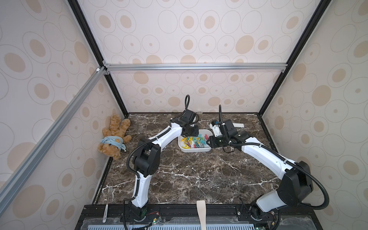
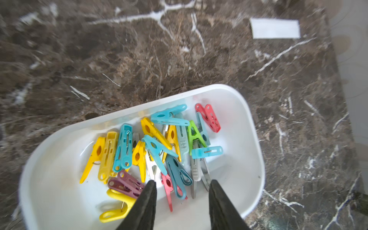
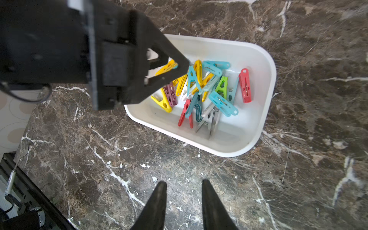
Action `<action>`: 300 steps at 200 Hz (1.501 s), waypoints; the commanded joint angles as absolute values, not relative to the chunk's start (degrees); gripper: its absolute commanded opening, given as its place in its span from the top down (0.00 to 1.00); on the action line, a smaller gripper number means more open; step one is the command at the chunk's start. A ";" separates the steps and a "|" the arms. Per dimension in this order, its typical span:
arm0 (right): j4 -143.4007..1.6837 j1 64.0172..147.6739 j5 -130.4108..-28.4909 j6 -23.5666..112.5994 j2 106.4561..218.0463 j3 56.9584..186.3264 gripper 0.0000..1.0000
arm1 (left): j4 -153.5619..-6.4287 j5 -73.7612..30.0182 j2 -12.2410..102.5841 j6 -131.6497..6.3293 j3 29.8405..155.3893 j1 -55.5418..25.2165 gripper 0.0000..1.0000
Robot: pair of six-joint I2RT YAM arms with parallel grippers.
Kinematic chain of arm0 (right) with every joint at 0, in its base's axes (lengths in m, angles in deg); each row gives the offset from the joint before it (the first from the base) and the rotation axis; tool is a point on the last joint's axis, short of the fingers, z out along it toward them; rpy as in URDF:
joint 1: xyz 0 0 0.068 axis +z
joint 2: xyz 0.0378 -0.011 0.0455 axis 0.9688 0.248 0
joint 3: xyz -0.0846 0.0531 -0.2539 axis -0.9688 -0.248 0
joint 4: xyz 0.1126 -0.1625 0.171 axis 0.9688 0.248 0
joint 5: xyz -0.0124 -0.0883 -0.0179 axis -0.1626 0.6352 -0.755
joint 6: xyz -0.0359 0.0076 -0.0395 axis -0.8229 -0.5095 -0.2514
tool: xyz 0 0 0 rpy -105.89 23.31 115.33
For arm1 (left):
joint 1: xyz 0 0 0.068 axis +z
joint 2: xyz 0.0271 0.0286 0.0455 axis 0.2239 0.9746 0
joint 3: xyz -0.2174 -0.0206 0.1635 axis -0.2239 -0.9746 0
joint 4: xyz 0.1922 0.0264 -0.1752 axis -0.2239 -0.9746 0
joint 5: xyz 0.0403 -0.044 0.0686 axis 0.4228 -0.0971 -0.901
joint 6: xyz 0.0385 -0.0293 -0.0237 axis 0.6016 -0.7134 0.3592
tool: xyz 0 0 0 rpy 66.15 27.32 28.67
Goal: Put the clothespins into the storage box
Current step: Reset both arms
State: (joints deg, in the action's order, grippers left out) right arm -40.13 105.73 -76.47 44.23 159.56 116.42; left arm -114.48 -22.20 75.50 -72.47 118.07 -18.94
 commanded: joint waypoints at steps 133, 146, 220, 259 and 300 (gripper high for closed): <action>-74.00 85.51 -53.17 27.34 134.75 91.00 0.00 | -53.63 -51.87 26.78 -50.53 46.93 5.20 0.01; -81.82 85.32 -52.49 26.06 132.53 82.33 0.00 | -44.39 -54.59 25.56 -46.26 39.27 5.33 0.01; -108.95 83.18 -51.44 26.06 149.07 66.98 0.00 | -15.71 -43.86 41.39 -47.59 31.79 10.62 0.01; -111.98 79.95 -54.84 27.53 157.35 69.42 0.00 | -4.22 -43.44 52.16 -48.02 31.39 11.36 0.00; -123.80 76.87 -63.41 28.16 164.13 67.00 0.00 | -4.61 -44.56 52.27 -48.57 31.66 11.53 0.01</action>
State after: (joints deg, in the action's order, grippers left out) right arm -112.82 76.81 -57.30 28.45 159.54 68.03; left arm -9.33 -44.49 52.28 -48.05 30.91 11.05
